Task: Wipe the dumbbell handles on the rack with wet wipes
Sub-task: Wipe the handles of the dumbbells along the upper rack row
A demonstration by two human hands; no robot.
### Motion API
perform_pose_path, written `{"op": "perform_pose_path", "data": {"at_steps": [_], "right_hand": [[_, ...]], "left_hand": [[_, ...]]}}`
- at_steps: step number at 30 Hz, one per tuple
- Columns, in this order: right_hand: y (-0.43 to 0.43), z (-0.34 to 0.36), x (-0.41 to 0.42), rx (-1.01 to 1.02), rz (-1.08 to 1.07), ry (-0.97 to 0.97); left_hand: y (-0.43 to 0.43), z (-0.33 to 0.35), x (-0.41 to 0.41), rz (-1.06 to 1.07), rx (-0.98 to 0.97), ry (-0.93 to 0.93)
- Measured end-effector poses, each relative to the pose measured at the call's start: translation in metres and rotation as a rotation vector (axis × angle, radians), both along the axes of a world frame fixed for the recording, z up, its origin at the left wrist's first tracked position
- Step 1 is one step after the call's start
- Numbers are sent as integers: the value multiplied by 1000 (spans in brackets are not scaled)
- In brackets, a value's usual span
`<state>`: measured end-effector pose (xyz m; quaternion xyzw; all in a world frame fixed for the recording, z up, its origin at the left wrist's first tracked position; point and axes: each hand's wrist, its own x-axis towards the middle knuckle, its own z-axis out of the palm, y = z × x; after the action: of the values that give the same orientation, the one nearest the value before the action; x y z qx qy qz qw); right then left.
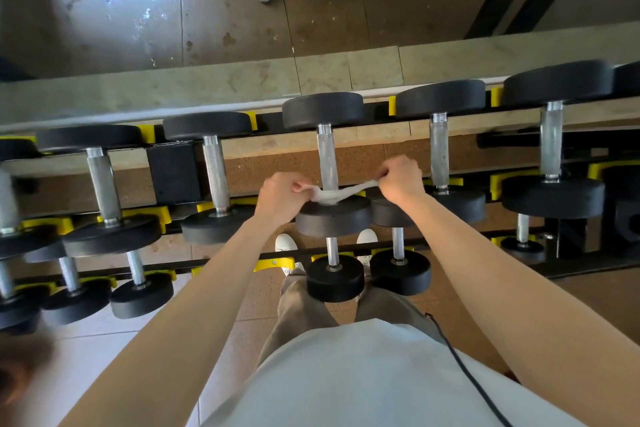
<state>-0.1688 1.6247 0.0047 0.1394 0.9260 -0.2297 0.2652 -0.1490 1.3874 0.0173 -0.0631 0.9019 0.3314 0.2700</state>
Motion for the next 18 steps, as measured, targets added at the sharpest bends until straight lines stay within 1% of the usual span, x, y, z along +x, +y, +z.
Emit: {"op": "perform_pose_path", "data": {"at_steps": [1, 3, 4, 5, 6, 8, 9, 11, 13, 14, 16, 18], "right_hand": [[0, 1, -1, -70, -65, 11], [-6, 15, -1, -358, -267, -29], [-10, 22, 0, -511, -328, -63], [-13, 29, 2, -612, -289, -70], [-16, 34, 5, -640, -171, -60], [-22, 37, 10, -568, 78, -17], [-24, 36, 12, -504, 156, 25], [-26, 35, 13, -390, 215, 165], [-25, 38, 10, -310, 189, 279], [-23, 40, 7, -300, 169, 305], [-16, 44, 0, -304, 135, 297], [-7, 47, -10, -309, 84, 242]], "left_hand": [[5, 3, 0, 80, 81, -6], [11, 8, -3, 263, 263, -56], [13, 12, -5, 332, 362, -92], [15, 16, -7, 380, 454, -123], [17, 21, -9, 416, 546, -146], [21, 31, -14, 457, 706, -164], [23, 35, -16, 460, 764, -165], [27, 38, -20, 448, 821, -150], [30, 38, -23, 452, 790, -116], [31, 36, -25, 469, 744, -93], [31, 29, -27, 535, 621, -49], [29, 19, -30, 634, 542, -45]]}}
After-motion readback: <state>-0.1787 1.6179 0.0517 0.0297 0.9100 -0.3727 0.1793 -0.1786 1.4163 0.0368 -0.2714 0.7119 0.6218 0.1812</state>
